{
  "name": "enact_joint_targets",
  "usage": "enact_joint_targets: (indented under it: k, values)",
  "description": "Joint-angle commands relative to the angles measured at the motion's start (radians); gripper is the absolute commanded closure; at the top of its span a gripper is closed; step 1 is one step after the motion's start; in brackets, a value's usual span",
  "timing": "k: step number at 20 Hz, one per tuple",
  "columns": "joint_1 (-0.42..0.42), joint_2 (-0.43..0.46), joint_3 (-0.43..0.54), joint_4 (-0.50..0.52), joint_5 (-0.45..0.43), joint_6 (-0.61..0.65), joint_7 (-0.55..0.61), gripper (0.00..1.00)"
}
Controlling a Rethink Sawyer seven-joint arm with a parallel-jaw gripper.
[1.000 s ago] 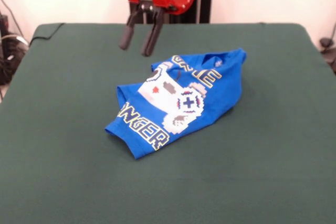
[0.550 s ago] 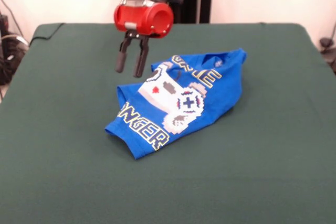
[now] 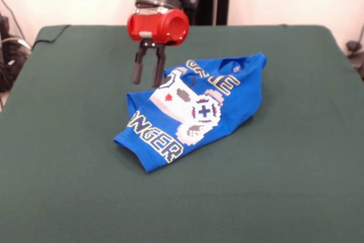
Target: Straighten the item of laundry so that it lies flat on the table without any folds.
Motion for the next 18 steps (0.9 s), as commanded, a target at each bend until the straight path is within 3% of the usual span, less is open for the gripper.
enact_joint_targets:
  k: [1, 18]
  values:
    - [0.04, 0.118, 0.115, 0.072, 0.008, -0.083, 0.104, 0.0]
    - [0.085, 0.144, 0.005, 0.059, 0.054, -0.075, 0.075, 0.0]
